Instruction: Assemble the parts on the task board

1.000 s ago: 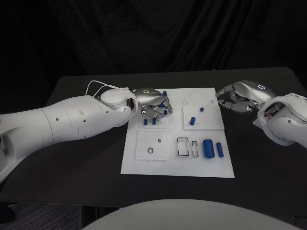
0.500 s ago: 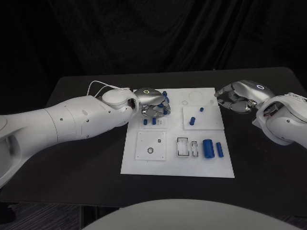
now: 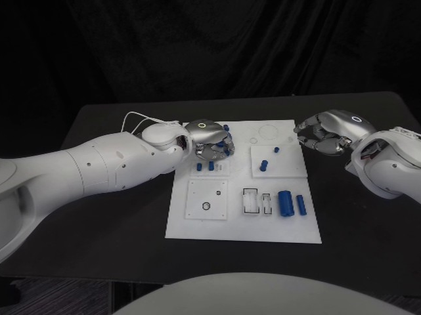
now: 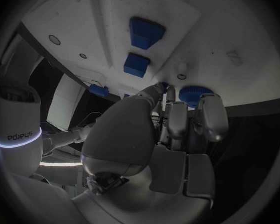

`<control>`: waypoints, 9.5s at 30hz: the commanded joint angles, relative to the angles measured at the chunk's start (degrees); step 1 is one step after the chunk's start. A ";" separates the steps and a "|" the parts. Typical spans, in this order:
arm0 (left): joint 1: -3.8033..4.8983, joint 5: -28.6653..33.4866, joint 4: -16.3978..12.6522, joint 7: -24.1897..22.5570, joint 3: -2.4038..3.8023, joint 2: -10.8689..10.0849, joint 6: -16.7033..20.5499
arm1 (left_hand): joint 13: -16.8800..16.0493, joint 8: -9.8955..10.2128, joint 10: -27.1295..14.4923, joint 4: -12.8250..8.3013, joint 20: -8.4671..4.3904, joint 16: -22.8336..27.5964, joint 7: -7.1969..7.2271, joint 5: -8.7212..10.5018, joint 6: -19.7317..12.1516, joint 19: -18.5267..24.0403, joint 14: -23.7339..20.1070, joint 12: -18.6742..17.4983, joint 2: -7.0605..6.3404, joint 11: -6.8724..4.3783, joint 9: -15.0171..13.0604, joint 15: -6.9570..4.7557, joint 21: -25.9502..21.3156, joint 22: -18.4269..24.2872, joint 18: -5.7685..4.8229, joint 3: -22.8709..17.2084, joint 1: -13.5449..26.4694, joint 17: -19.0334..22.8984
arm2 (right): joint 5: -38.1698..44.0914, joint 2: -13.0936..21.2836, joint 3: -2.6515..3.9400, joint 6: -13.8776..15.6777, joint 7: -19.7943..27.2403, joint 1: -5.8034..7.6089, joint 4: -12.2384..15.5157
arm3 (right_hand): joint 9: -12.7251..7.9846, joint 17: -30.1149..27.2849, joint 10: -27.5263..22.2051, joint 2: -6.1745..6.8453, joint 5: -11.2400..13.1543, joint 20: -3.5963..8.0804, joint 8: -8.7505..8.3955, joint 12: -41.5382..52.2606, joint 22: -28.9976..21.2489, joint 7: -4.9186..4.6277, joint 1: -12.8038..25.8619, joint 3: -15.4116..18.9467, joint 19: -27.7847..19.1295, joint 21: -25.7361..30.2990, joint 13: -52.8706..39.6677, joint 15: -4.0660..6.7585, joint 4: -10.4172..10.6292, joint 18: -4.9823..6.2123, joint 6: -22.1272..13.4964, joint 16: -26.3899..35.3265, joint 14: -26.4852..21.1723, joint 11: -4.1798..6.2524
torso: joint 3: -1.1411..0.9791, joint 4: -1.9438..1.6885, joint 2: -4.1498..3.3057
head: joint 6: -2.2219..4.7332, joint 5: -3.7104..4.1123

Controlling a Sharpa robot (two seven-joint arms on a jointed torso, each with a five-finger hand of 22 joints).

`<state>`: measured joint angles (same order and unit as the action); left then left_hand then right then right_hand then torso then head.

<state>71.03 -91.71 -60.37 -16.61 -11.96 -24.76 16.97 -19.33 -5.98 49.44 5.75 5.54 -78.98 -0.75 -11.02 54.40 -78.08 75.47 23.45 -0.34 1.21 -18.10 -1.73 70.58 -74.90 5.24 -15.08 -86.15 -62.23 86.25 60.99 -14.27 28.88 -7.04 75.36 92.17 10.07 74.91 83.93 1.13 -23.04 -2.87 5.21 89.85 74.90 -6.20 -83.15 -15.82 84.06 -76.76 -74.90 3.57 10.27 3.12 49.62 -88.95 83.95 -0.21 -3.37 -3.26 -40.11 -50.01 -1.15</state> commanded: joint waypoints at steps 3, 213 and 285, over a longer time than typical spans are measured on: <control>-0.48 -0.12 -0.33 -2.06 -0.14 -0.39 2.91 | 0.19 -0.32 3.16 -0.44 -0.31 -0.20 -1.21 -0.27 1.48 -0.79 0.64 0.01 -0.44 -1.17 -0.37 -0.98 0.92 -9.59 -1.04 -0.68 -0.64 -0.12 | 0.18 0.04 0.04 -0.17 -0.46 -0.13 0.07 | -0.11 13.92 6.07 -0.15 -0.28 -0.19 -0.23 0.15 11.03 0.18 0.64 -0.45 0.54 0.21 -15.10 -0.38 0.08 -0.05 0.42 0.34 5.66 -0.29 | 0.04 0.08 -0.02 | 0.01 -0.06; -5.73 84.30 -24.03 -28.20 -0.23 -29.06 -21.84 | 18.28 4.14 -47.08 10.95 6.72 78.98 4.82 -0.47 -40.13 75.38 -75.47 -19.26 8.91 0.03 16.03 7.79 -68.82 64.78 4.95 30.33 6.90 62.23 | 8.94 -4.73 0.04 -11.26 -2.66 -2.15 -2.84 | 5.77 -12.17 -37.09 6.67 -2.41 -4.16 -0.24 -66.34 -1.61 -2.56 5.13 -4.12 -9.42 39.13 53.02 -4.96 -6.76 5.70 -0.43 26.82 -4.84 -6.20 | 6.39 -3.75 1.29 | 0.01 4.76; -7.21 84.30 -22.73 -25.50 -0.24 -28.33 -23.44 | 18.29 4.17 -47.19 11.06 9.58 78.89 3.66 0.57 -41.01 73.78 -75.27 -19.22 11.71 2.24 16.05 10.41 -67.92 63.26 5.07 31.73 10.10 62.14 | 8.90 -4.25 0.12 -5.90 -0.84 -0.60 -1.59 | 16.22 -11.75 -25.40 1.45 5.92 -1.70 7.82 -65.12 3.62 -0.93 -0.64 -7.73 -6.22 30.28 54.94 -2.36 -11.98 4.38 9.73 24.37 -2.53 -3.14 | 6.63 -3.54 1.30 | 0.01 3.37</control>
<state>63.93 -7.75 -83.02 -38.86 -12.24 -53.23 -5.74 -1.09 -2.04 2.25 16.79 14.67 -0.20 3.27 -10.71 13.53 -4.23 0.23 3.93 11.55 2.90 -2.04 8.41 2.35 -11.63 9.29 16.38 -76.66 -0.13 94.97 56.38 -14.17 22.65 -7.09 74.30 89.68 23.35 63.20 57.47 2.63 -17.43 -4.72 12.86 25.05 74.91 -7.22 -83.76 -23.26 77.71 -46.36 -20.04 1.13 -1.59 8.46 59.05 -64.76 81.30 -3.95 3.24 -6.87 -38.83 -50.01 2.30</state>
